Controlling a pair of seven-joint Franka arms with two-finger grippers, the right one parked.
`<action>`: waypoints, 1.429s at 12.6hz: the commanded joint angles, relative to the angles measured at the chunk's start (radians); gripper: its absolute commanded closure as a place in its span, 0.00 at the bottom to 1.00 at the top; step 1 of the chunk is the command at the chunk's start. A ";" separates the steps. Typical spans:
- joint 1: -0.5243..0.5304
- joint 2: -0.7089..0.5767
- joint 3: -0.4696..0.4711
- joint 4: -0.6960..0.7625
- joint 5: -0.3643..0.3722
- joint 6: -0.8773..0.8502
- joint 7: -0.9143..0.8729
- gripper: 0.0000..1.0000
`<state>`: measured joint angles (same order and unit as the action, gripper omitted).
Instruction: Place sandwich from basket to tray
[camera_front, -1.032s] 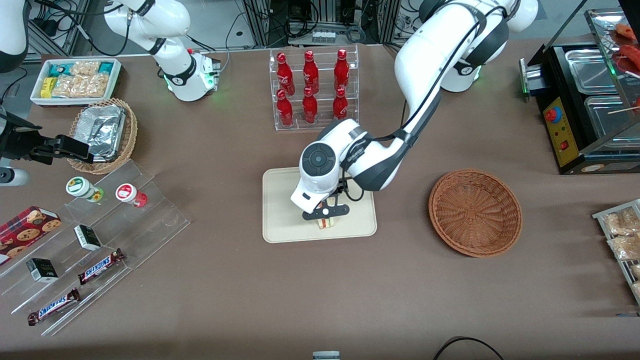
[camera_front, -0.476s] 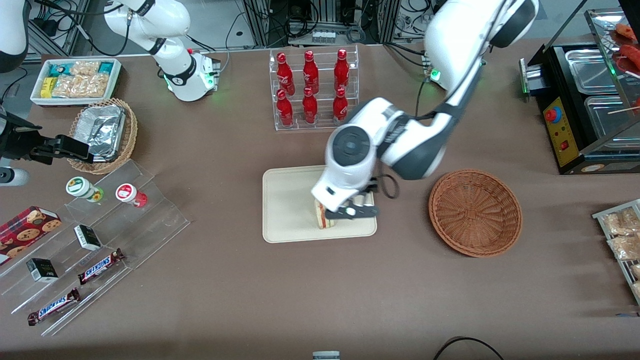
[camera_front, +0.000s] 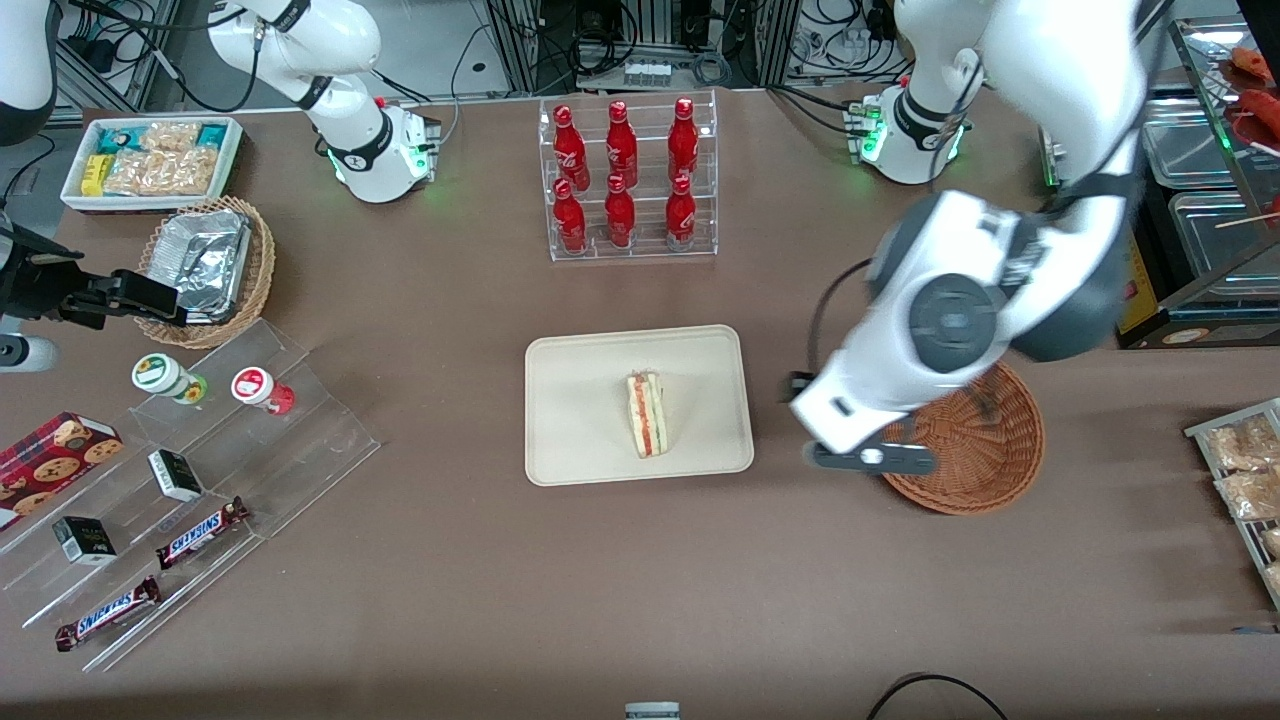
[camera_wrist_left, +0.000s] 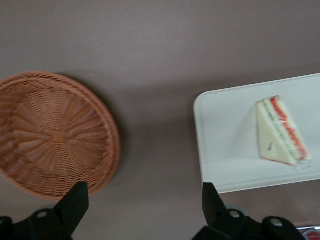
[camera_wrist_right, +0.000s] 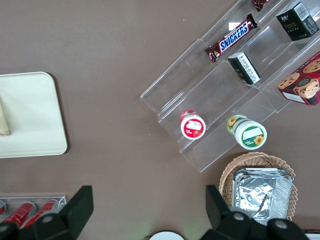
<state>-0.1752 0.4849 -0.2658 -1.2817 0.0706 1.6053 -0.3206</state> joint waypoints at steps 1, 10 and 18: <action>0.093 -0.091 -0.010 -0.105 -0.043 0.002 0.064 0.00; 0.218 -0.294 -0.003 -0.323 -0.048 0.001 0.204 0.00; 0.258 -0.459 0.101 -0.389 -0.061 -0.152 0.377 0.00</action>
<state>0.1031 0.0685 -0.2182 -1.6481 0.0266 1.4759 0.0184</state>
